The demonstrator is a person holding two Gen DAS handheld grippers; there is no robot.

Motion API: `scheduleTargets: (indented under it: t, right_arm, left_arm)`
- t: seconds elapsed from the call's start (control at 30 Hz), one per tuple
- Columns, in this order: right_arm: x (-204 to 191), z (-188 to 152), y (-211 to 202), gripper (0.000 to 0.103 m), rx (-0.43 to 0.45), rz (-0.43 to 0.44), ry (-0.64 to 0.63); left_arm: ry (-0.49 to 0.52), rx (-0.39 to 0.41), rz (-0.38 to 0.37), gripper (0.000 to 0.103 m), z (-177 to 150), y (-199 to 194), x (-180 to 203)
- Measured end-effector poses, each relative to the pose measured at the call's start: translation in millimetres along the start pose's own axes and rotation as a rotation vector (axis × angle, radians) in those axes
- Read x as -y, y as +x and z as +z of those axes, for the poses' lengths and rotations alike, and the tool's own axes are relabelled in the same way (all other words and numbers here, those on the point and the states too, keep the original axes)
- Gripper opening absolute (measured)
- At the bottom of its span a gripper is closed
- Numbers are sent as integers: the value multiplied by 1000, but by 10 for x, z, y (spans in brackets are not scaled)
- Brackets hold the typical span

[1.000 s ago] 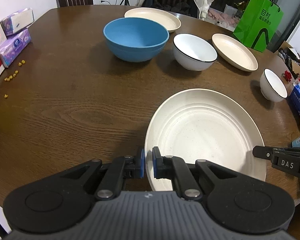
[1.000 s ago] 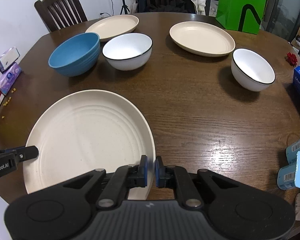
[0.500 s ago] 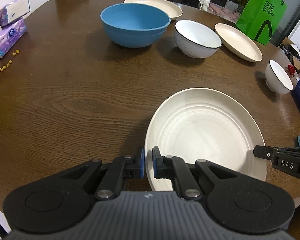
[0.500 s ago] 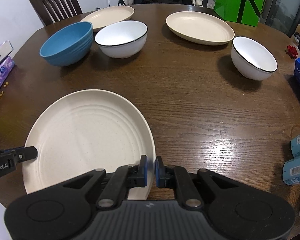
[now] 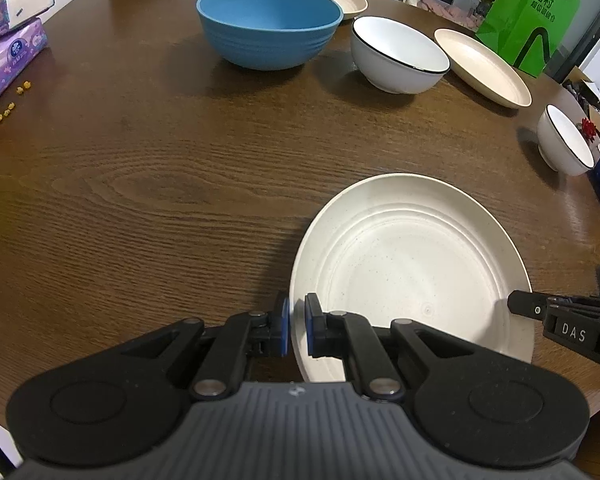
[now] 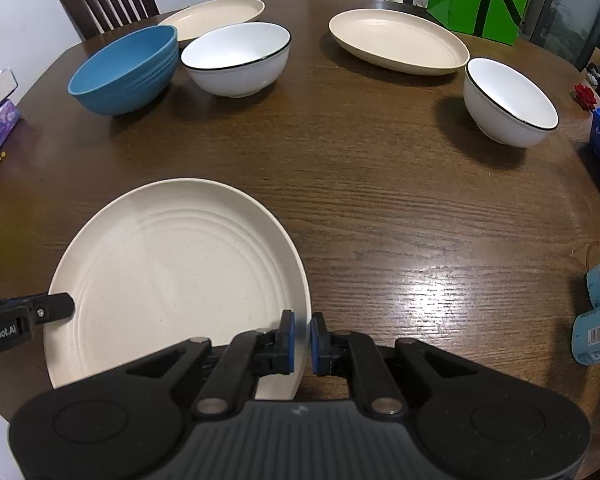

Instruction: Organize plates and bowls

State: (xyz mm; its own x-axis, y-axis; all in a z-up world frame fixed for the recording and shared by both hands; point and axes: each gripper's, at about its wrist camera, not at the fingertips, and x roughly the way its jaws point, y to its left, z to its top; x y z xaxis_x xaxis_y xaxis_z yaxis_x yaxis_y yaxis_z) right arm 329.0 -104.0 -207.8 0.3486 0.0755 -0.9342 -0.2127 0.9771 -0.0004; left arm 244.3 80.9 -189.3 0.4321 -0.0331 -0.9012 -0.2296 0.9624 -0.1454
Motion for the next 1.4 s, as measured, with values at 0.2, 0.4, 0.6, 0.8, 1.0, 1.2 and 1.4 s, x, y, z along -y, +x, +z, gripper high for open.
scheduleTargets:
  t: [0.2,0.4,0.6,0.8,1.0,1.2,1.4]
  right_arm:
    - [19,-8,70,9,-4,1,9]
    - [25,-32,58,9,10,1,3]
    - [98,-24,20,22,16,48,50]
    - [109,-29,-229,58,67,89,45]
    - [91,-101,-604,82,113,130,20]
    - [161,-213,-936,97,152,121,31]
    - [236,-343,-1255,103,187,105,45]
  left_arm:
    - [5,-5,1,9,-11,42,-10]
    - [4,-11,1,9,-10,72,1]
    - [-6,8,-26,33,11,-27,-32]
    - [20,109,-32,80,41,-425,-10]
    - [52,200,-62,103,-42,-868,-18]
    - [35,254,-39,103,-133,-1181,-42]
    - [50,282,-42,103,-246,-1434,-24]
